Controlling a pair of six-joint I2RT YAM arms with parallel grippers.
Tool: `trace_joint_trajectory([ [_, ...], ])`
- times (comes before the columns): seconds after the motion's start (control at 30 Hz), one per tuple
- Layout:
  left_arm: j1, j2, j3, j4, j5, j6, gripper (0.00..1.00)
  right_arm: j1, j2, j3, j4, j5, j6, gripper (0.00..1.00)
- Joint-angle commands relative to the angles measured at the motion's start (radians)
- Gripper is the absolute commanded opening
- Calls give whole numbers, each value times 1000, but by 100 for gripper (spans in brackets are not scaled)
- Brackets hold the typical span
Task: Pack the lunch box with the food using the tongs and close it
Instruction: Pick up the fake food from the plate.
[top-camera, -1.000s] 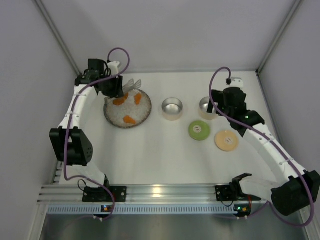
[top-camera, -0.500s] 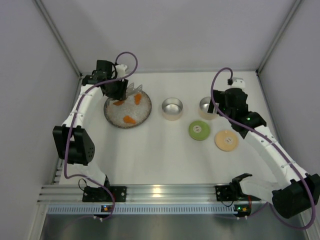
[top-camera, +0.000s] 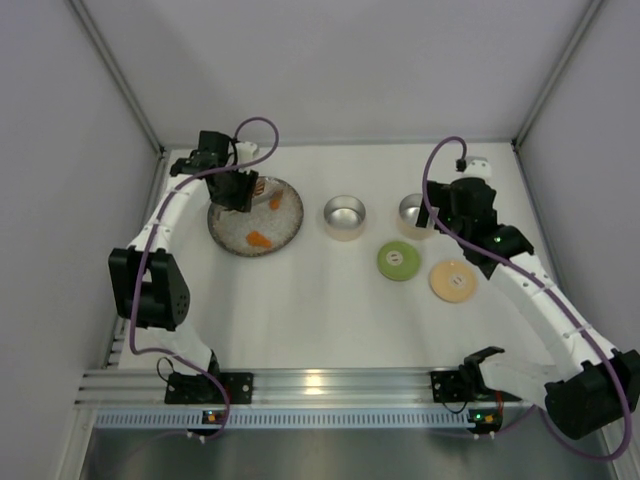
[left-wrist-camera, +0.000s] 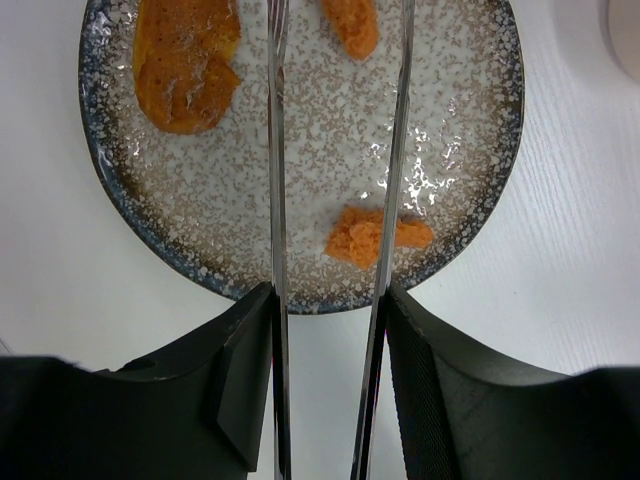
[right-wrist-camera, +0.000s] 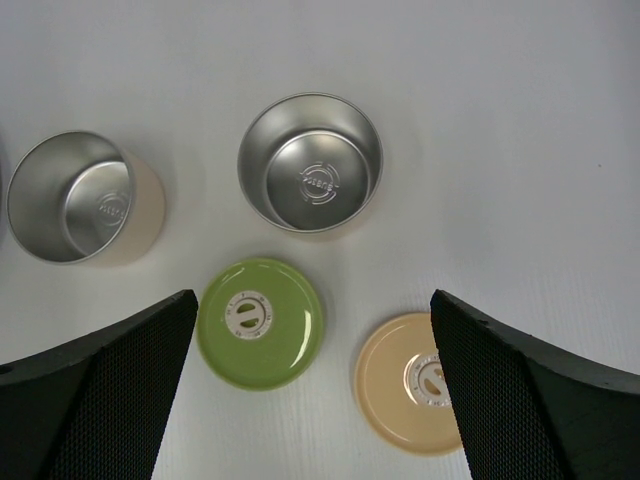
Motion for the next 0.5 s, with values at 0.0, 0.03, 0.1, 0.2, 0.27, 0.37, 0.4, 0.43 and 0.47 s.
trace_joint_trajectory([
  [0.0, -18, 3, -17, 69, -24, 16, 51, 20, -29, -2, 32, 34, 14, 99],
  [0.03, -21, 9, -25, 73, -18, 14, 51, 20, -29, -2, 32, 36, 14, 99],
  [0.1, -27, 15, -32, 90, -19, 6, 51, 20, -29, -2, 32, 36, 14, 99],
  [0.2, -33, 32, -40, 116, -54, -3, 51, 20, -29, -2, 31, 37, 13, 99],
  [0.27, -33, 44, -39, 128, -85, -4, 51, 20, -30, -3, 26, 39, 13, 99],
  [0.37, -35, 58, -33, 144, -100, -12, 51, 20, -34, -6, 23, 42, 16, 99],
  [0.4, -35, 61, -33, 147, -99, -14, 51, 20, -35, -8, 23, 45, 16, 99],
  [0.43, -40, 64, -33, 148, -93, -17, 51, 20, -37, -9, 23, 48, 14, 99],
  [0.47, -44, 72, -34, 148, -93, -18, 51, 20, -35, -9, 25, 48, 16, 99],
])
